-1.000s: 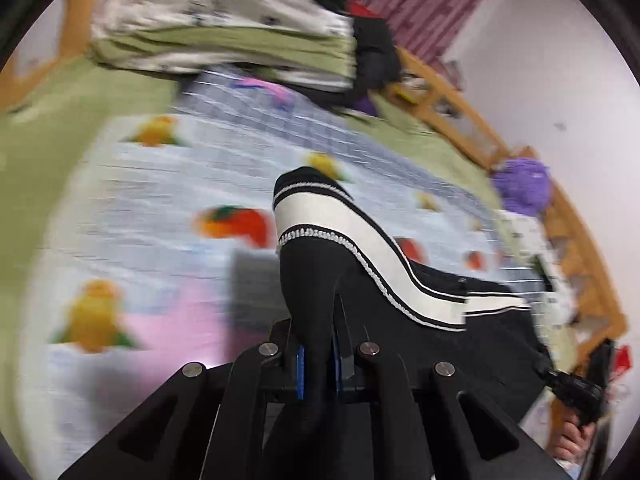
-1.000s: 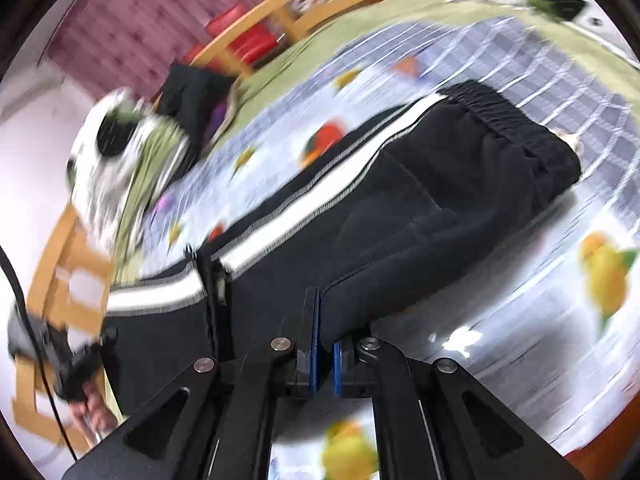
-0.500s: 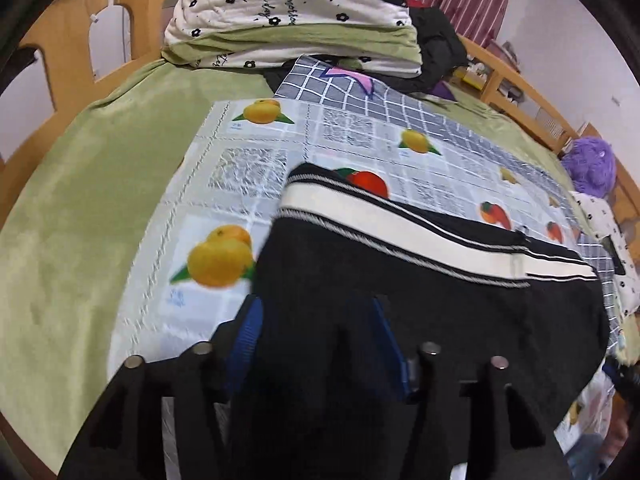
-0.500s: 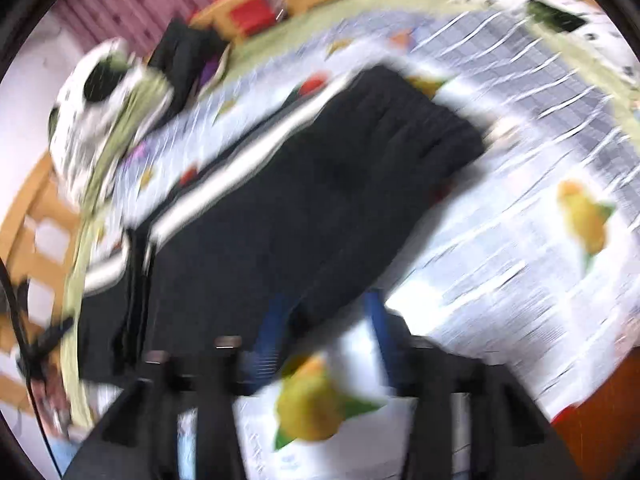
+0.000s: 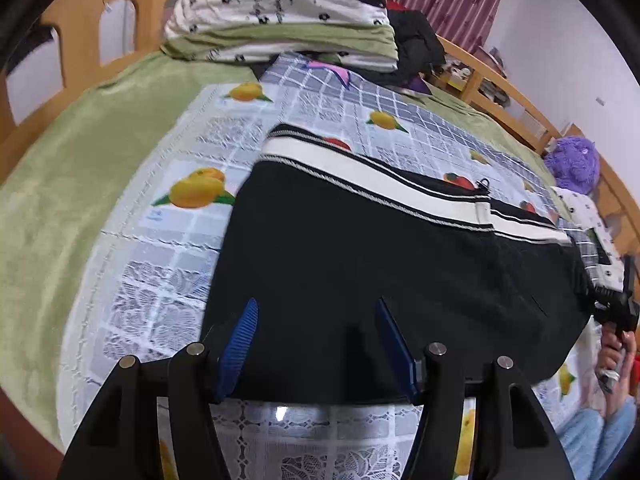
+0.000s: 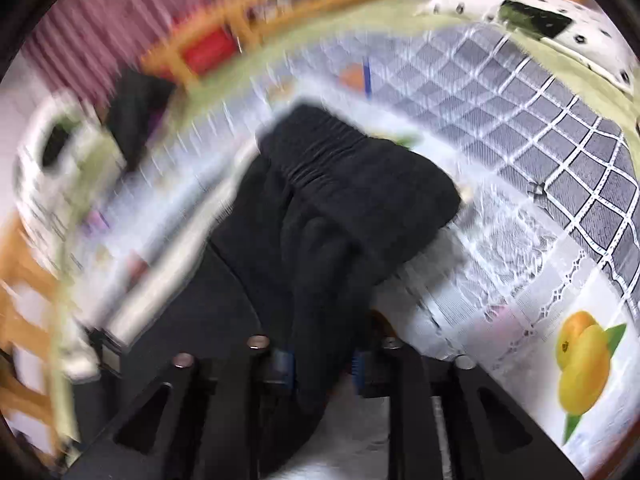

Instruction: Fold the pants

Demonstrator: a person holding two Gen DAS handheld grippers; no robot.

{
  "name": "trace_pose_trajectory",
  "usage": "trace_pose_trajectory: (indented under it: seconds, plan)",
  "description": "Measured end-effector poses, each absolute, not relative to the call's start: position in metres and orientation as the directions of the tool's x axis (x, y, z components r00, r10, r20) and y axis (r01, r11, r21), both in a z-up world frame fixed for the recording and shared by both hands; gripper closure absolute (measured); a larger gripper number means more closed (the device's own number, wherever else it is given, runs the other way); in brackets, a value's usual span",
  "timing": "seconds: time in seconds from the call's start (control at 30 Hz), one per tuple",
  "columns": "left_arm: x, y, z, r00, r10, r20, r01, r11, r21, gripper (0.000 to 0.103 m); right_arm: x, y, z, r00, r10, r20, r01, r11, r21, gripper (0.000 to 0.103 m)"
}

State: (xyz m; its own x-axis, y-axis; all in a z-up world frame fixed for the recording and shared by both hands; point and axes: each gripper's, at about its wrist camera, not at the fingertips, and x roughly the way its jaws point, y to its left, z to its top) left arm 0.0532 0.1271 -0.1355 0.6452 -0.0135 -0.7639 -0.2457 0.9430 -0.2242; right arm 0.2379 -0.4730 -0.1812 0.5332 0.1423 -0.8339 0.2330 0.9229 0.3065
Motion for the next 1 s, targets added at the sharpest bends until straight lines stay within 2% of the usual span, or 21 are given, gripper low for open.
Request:
trace_pose_trajectory:
  seconds: [0.03, 0.07, 0.13, 0.27, 0.4, 0.47, 0.6, 0.7, 0.83, 0.9, 1.0]
  plan:
    - [0.051, 0.126, -0.135, 0.644, 0.004, -0.765, -0.256, 0.944, -0.21, 0.044, 0.238, -0.472, -0.192, 0.483, 0.142, -0.864, 0.231, 0.931, 0.281, 0.072]
    - [0.048, 0.126, -0.134, 0.64, 0.015, -0.768, -0.265, 0.943, -0.202, 0.044, 0.231, -0.472, -0.193, 0.499, 0.146, -0.854, 0.218, 0.933, 0.287, 0.071]
    - [0.04, 0.129, -0.133, 0.64, 0.025, -0.768, -0.277, 0.94, -0.2, 0.044, 0.208, -0.472, -0.182, 0.53, 0.06, -0.846, 0.244, 0.944, 0.22, 0.059]
    - [0.015, 0.152, -0.141, 0.637, 0.045, -0.769, -0.349, 0.907, -0.236, 0.044, 0.166, -0.461, -0.152, 0.603, -0.019, -0.798, 0.256, 0.952, 0.17, 0.06]
    - [0.004, 0.178, -0.164, 0.638, -0.073, -0.766, -0.372, 0.842, -0.391, 0.044, 0.149, -0.419, -0.13, 0.628, 0.062, -0.776, 0.129, 0.975, 0.182, 0.06]
    - [0.001, 0.184, -0.178, 0.65, -0.15, -0.745, -0.366, 0.797, -0.48, 0.045, 0.149, -0.396, -0.125, 0.634, 0.066, -0.771, 0.072, 0.987, 0.143, 0.06]
    - [0.003, 0.179, -0.184, 0.671, -0.157, -0.724, -0.337, 0.806, -0.487, 0.046, 0.144, -0.35, -0.122, 0.65, 0.072, -0.756, -0.042, 0.997, 0.059, 0.06]
    - [0.008, 0.179, -0.187, 0.689, -0.157, -0.708, -0.33, 0.802, -0.498, 0.046, 0.143, -0.329, -0.125, 0.661, 0.113, -0.742, -0.082, 0.994, 0.078, 0.06]
    - [0.011, 0.187, -0.19, 0.718, -0.187, -0.67, -0.324, 0.763, -0.56, 0.046, 0.145, -0.328, -0.144, 0.674, 0.137, -0.726, -0.044, 0.988, 0.146, 0.062]
    - [0.011, 0.191, -0.192, 0.731, -0.19, -0.655, -0.33, 0.741, -0.584, 0.051, 0.148, -0.33, -0.153, 0.632, 0.176, -0.755, -0.044, 0.98, 0.192, 0.068]
    - [0.009, 0.197, -0.195, 0.733, -0.178, -0.656, -0.359, 0.718, -0.596, 0.064, 0.149, -0.329, -0.159, 0.589, 0.221, -0.778, -0.053, 0.97, 0.235, 0.068]
